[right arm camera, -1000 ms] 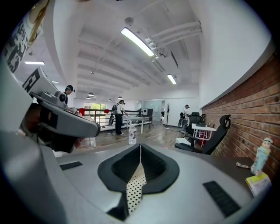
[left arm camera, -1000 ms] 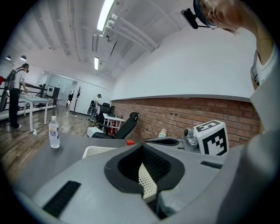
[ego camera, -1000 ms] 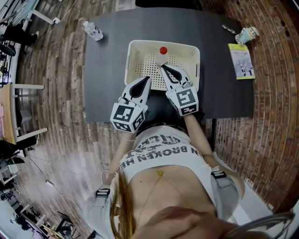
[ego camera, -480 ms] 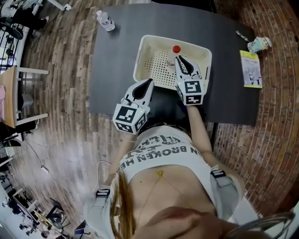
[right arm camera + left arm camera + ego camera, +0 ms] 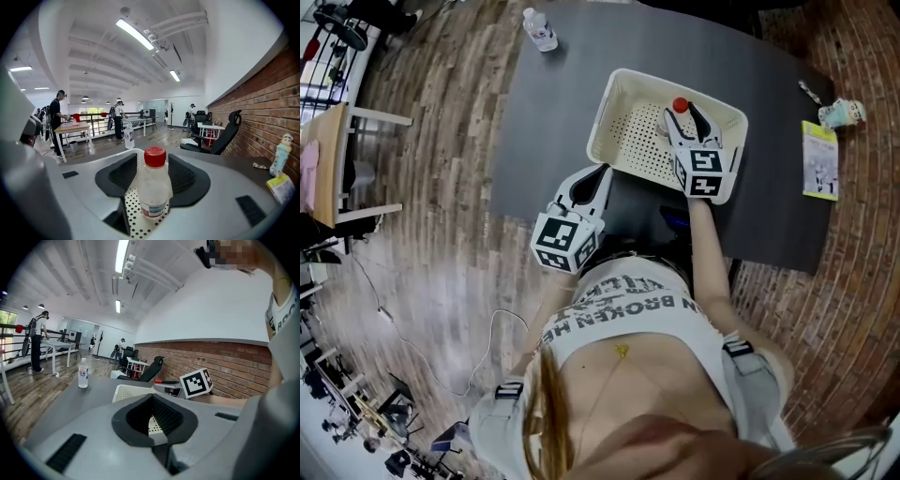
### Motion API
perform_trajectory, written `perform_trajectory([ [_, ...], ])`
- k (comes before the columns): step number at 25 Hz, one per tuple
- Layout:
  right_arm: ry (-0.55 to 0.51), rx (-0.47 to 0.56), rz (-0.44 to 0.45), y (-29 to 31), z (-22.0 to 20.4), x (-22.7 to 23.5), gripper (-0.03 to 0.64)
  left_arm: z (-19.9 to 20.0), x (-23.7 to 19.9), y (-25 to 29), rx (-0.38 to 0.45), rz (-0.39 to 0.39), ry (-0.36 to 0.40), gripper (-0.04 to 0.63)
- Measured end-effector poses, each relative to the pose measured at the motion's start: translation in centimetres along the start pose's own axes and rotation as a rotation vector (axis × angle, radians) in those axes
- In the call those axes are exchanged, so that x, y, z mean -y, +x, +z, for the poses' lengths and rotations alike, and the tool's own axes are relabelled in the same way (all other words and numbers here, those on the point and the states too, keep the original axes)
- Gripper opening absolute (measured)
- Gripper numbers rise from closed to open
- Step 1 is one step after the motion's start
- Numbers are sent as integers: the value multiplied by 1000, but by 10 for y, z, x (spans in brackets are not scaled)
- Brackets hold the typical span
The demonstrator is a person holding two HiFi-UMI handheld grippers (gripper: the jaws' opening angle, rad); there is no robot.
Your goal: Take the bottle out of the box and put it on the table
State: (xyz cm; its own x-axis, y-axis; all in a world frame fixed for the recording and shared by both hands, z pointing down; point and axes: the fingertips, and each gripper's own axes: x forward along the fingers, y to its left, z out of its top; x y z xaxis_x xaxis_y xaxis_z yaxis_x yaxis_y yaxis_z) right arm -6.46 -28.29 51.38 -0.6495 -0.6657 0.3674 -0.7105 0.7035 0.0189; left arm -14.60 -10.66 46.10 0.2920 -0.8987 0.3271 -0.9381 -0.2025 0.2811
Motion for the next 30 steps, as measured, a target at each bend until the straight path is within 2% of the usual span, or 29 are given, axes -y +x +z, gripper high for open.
perform_trajectory([
  [8,-4,9,-3,10,0,0,170,-9,-8,-11,-6,40,-24,5],
  [11,8,13,-5,10,-1,4,153,-9,-8,-11,1,39,-26,5],
  [30,4,24,6,10,-2,1,153,-9,-4,-13,9,21,-30,5],
])
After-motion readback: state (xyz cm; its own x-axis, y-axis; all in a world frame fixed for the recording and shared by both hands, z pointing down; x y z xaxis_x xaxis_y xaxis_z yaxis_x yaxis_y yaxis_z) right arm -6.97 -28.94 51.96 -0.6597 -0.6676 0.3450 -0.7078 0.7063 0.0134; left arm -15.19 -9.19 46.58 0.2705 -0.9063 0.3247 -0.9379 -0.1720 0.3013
